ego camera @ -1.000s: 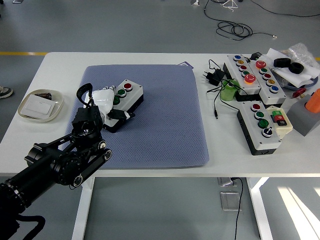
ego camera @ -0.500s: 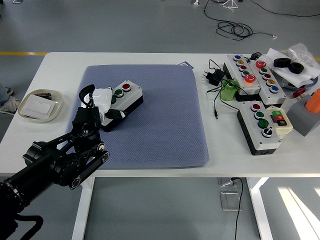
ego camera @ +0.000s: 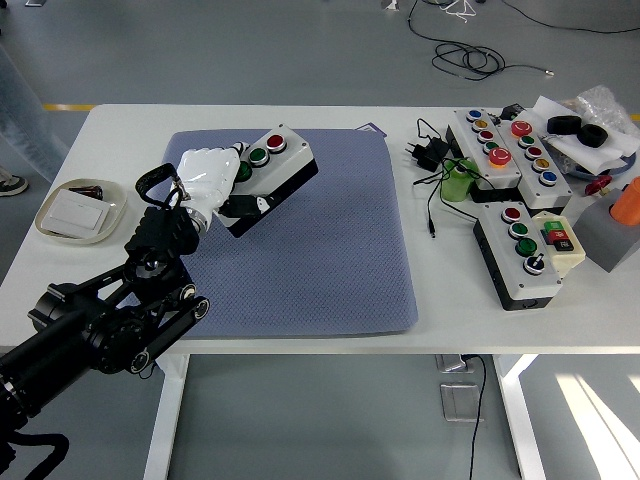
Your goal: Pick up the button,place it on the desk,press the button,press the button
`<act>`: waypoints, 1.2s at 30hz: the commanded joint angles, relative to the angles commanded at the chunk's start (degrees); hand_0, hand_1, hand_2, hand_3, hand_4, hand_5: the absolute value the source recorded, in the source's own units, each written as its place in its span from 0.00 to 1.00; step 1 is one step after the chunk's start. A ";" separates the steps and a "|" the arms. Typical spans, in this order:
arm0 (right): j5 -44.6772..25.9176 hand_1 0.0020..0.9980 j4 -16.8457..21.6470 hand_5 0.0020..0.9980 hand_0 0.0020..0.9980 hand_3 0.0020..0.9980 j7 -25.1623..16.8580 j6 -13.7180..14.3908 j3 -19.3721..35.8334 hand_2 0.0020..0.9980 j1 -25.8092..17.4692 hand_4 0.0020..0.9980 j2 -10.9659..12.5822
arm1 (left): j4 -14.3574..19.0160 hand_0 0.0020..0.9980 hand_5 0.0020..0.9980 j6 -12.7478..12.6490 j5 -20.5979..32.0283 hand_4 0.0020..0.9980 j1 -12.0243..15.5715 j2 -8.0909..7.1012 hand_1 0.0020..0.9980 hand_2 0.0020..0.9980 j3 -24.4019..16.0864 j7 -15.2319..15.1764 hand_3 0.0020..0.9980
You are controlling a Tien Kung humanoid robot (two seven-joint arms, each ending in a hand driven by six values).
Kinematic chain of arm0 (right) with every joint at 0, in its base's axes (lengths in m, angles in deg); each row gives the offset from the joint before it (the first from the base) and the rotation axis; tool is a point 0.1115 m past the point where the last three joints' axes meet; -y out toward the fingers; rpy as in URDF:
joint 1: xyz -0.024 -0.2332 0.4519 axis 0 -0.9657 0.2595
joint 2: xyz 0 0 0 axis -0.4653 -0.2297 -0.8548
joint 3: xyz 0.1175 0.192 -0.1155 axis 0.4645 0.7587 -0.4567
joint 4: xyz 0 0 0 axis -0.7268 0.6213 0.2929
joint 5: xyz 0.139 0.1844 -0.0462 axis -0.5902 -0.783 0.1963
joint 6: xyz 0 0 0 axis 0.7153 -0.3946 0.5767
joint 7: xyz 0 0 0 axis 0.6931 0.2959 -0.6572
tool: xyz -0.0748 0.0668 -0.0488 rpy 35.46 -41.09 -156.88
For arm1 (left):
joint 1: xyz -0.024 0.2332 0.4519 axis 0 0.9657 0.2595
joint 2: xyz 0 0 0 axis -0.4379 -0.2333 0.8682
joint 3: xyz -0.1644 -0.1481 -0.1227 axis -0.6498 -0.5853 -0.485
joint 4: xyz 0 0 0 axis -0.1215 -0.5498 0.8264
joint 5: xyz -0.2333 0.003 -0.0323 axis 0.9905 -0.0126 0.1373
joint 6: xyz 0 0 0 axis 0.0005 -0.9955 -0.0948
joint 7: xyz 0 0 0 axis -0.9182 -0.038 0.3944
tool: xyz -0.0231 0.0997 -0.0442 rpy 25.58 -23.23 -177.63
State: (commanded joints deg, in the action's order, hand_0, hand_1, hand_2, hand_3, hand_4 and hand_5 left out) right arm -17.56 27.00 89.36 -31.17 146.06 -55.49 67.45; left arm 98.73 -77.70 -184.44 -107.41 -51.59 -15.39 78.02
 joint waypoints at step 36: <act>0.54 0.80 0.00 0.48 0.79 0.75 0.22 0.05 0.28 0.82 0.79 0.41 -0.05 | -6.04 0.35 0.00 4.94 -7.59 0.65 -2.98 -4.33 0.46 0.43 7.72 -28.04 0.40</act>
State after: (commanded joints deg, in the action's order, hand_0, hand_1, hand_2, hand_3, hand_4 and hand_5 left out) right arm -17.02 27.00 89.57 -31.12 146.34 -54.71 67.40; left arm 92.69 -72.76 -192.03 -110.39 -55.92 -7.67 49.98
